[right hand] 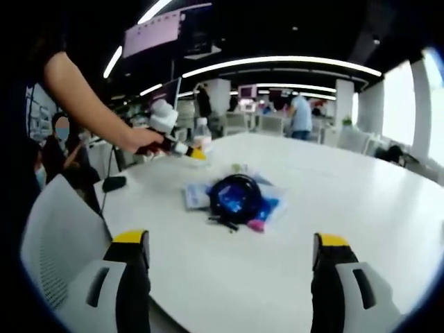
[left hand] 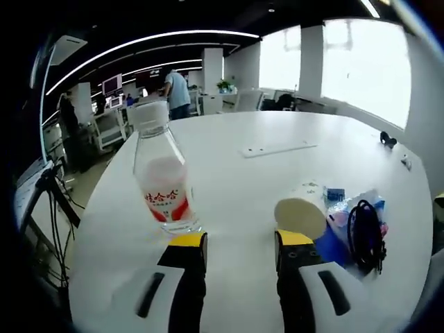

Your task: Arrange the tabletop items into an orderly group along one side of the table until the central work area is clear of visible clutter.

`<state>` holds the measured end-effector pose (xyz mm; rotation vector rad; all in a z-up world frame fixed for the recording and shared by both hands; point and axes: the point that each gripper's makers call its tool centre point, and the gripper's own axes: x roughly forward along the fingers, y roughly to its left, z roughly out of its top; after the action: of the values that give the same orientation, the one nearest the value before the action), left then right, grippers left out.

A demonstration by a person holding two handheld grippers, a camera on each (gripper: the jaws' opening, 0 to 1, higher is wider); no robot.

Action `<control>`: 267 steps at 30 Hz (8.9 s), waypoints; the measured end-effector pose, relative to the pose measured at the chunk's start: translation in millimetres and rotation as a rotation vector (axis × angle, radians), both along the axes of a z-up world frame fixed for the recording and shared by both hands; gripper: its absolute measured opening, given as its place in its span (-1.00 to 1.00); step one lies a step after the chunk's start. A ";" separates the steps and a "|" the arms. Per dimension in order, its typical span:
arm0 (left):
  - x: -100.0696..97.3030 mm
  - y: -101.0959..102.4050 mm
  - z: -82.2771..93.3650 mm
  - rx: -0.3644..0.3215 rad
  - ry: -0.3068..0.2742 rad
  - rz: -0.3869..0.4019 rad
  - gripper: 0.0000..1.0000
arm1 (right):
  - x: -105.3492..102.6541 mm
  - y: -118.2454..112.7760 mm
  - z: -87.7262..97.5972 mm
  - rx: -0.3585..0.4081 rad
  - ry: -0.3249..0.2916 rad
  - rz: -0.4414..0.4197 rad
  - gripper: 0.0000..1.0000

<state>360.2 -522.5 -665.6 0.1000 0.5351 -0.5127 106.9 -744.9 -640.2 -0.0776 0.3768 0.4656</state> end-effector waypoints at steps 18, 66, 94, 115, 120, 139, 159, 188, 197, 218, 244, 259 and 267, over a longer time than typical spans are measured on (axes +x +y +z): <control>-1.9 -43.1 3.3 -0.060 0.017 -0.120 -0.27 | -0.4 -0.5 -3.8 -0.011 0.019 0.000 0.92; -6.0 -85.0 8.1 -0.078 0.110 -0.086 -0.99 | -8.5 5.8 -14.0 0.015 0.091 0.047 0.70; -27.5 -79.7 32.6 0.243 0.019 -0.318 -0.99 | 4.4 16.4 16.0 -0.029 0.041 0.142 0.82; -5.2 -53.8 26.6 0.407 0.051 -0.387 -0.99 | 49.2 2.0 41.0 0.004 0.005 0.124 0.79; 1.3 -52.0 21.9 0.418 0.065 -0.393 -0.99 | 60.3 6.5 45.5 0.029 -0.008 0.150 0.74; 25.0 -53.4 -2.6 0.550 0.112 -0.422 -0.99 | 83.4 -6.2 44.3 0.112 0.011 0.092 0.76; 38.4 -54.0 -7.3 0.551 0.097 -0.405 -0.76 | 88.2 -8.8 41.3 0.128 0.023 0.078 0.74; 18.3 -40.0 31.7 0.475 0.019 -0.369 0.20 | 84.7 -3.2 60.2 0.065 -0.041 0.123 0.73; 12.3 -35.1 48.1 0.475 -0.016 -0.355 0.30 | 81.3 2.6 64.3 0.044 -0.054 0.153 0.73; 6.4 -33.9 35.4 0.519 0.016 -0.379 -0.03 | 80.4 6.9 67.0 0.033 -0.054 0.170 0.72; 21.6 -33.6 1.4 0.651 0.042 -0.463 -0.65 | 80.0 -8.0 41.4 0.024 0.010 0.131 0.70; 25.1 -36.7 -12.0 0.679 0.065 -0.498 -0.84 | 79.3 -12.0 30.5 0.015 0.042 0.121 0.67; 31.8 -40.9 -11.2 0.706 0.039 -0.527 -0.95 | 80.2 -13.2 27.2 0.013 0.051 0.117 0.66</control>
<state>392.0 -563.4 -676.8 0.9248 0.7129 -0.8183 187.2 -758.1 -613.0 -0.0752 0.4210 0.5864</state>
